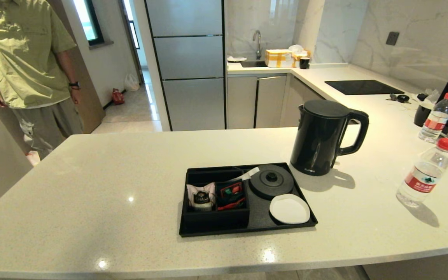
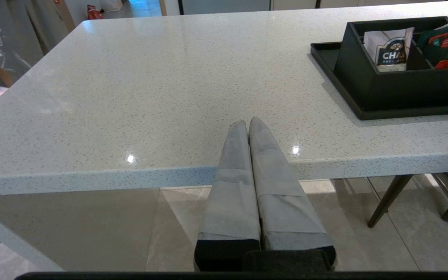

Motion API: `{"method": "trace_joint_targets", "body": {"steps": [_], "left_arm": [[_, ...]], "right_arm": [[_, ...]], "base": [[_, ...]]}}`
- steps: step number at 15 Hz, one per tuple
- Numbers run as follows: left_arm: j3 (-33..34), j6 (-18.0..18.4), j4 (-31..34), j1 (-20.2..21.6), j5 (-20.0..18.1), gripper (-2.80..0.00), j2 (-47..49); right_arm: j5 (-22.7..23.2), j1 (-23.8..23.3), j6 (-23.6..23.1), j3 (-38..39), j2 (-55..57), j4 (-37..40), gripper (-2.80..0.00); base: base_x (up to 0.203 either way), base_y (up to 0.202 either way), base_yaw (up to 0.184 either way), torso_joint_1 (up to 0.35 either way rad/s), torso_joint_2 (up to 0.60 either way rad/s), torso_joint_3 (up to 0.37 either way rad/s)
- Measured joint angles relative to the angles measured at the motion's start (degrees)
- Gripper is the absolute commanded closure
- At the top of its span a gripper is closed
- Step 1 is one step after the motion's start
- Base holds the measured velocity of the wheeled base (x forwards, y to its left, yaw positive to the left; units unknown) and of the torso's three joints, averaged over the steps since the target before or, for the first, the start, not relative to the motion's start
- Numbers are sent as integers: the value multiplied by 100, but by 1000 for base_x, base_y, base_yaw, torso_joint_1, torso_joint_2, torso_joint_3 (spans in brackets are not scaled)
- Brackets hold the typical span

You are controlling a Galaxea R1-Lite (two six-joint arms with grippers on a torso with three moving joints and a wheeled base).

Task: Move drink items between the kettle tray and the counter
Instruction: Pick up the tea bag

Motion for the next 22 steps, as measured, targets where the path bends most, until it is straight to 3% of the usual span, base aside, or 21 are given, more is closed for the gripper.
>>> {"method": "trace_joint_targets", "body": {"steps": [2, 4, 5, 7, 8, 13, 15, 18, 20, 22], "left_arm": [[0, -2, 1, 0, 2, 0, 0], [0, 0, 1, 0, 0, 0, 0], [0, 0, 1, 0, 2, 0, 0], [0, 0, 1, 0, 0, 0, 0], [0, -1, -2, 0, 0, 0, 0], [0, -2, 1, 0, 0, 0, 0], [-1, 92, 43, 0, -32, 0, 2], [-12, 533, 73, 0, -124, 0, 0], [-77, 329, 251, 0, -78, 0, 4], [-138, 530, 381, 0, -87, 0, 43]], "right_arm": [[706, -22, -282, 1388, -182, -1279, 0], [1202, -37, -553, 2292, -264, -2344, 0], [1505, -44, -631, 2462, -285, -2518, 0], [1884, -50, -672, 2548, -297, -2054, 0], [1912, -54, -670, 2545, -302, -1773, 0], [1912, -53, -598, 2588, -304, -1921, 0], [1912, -53, -598, 2592, -304, -1922, 0], [1910, -54, -598, 2595, -304, -1922, 0], [1912, -52, -598, 2595, -304, -1922, 0], [1912, -52, -597, 2597, -304, -1922, 0]], "base": [[0, 0, 0, 0, 0, 0], [0, 0, 0, 0, 0, 0], [0, 0, 0, 0, 0, 0], [0, 0, 0, 0, 0, 0], [0, 0, 0, 0, 0, 0], [0, 0, 0, 0, 0, 0], [0, 0, 0, 0, 0, 0], [0, 0, 0, 0, 0, 0], [0, 0, 0, 0, 0, 0], [0, 0, 0, 0, 0, 0]]}}
